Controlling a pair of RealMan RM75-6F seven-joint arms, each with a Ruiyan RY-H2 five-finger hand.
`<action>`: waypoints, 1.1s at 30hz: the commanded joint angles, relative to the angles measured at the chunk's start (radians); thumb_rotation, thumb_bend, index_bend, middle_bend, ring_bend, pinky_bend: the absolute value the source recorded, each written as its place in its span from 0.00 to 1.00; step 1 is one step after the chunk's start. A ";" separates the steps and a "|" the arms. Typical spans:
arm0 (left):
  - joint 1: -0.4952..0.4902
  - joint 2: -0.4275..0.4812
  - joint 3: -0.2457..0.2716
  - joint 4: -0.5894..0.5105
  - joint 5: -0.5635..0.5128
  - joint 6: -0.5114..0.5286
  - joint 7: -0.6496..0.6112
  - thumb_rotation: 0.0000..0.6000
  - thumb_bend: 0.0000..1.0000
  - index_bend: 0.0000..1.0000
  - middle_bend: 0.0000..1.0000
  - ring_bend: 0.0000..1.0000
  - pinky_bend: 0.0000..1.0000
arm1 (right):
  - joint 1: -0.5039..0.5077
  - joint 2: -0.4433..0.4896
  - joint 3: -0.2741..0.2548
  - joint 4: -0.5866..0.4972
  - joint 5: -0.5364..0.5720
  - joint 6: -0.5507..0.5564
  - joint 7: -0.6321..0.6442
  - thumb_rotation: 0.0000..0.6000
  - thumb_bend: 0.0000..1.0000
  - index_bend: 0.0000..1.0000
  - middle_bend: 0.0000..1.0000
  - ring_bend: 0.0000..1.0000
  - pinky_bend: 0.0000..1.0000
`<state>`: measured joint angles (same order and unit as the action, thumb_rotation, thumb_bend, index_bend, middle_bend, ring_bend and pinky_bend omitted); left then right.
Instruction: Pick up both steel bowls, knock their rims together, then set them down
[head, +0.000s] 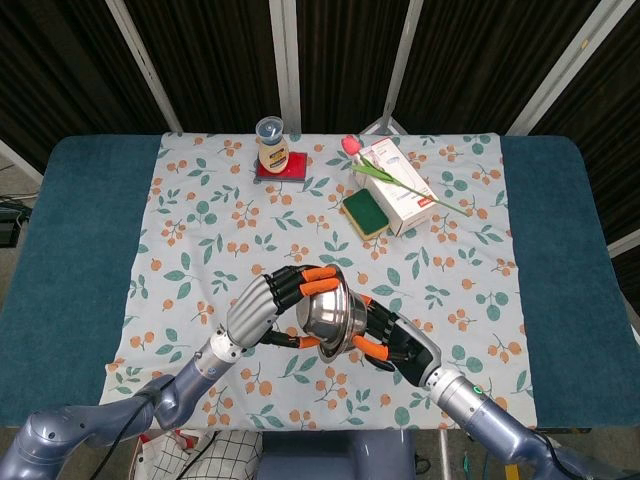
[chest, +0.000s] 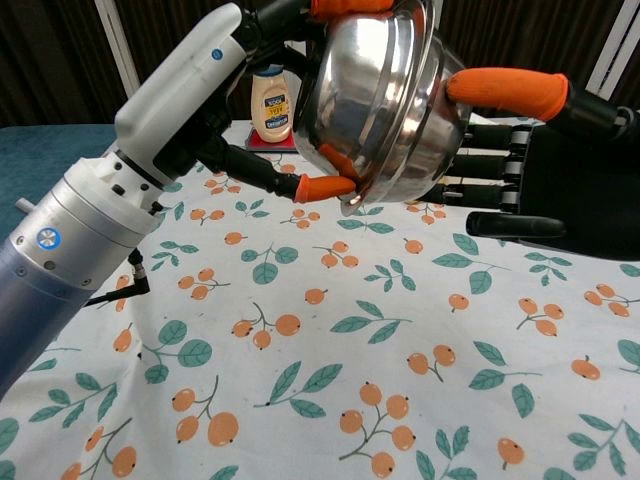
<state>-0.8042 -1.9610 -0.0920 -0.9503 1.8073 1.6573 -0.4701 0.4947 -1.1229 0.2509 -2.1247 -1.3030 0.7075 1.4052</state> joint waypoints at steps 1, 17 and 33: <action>0.006 0.014 0.006 -0.019 0.005 0.011 0.000 1.00 0.46 0.52 0.66 0.54 0.75 | -0.006 0.012 0.006 0.010 -0.003 -0.002 0.022 1.00 0.41 1.00 0.99 1.00 1.00; 0.081 0.314 0.068 -0.479 -0.035 -0.110 0.234 1.00 0.48 0.51 0.65 0.54 0.75 | -0.069 0.044 -0.010 0.247 -0.038 0.228 -0.461 1.00 0.42 1.00 0.99 1.00 1.00; 0.147 0.527 0.084 -0.785 -0.342 -0.395 0.551 1.00 0.58 0.51 0.65 0.55 0.75 | -0.126 -0.023 -0.109 0.428 -0.091 0.469 -1.185 1.00 0.42 1.00 0.99 1.00 1.00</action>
<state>-0.6662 -1.4543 -0.0045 -1.7031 1.5307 1.3170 0.0168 0.3855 -1.1255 0.1786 -1.7484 -1.3625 1.1412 0.2862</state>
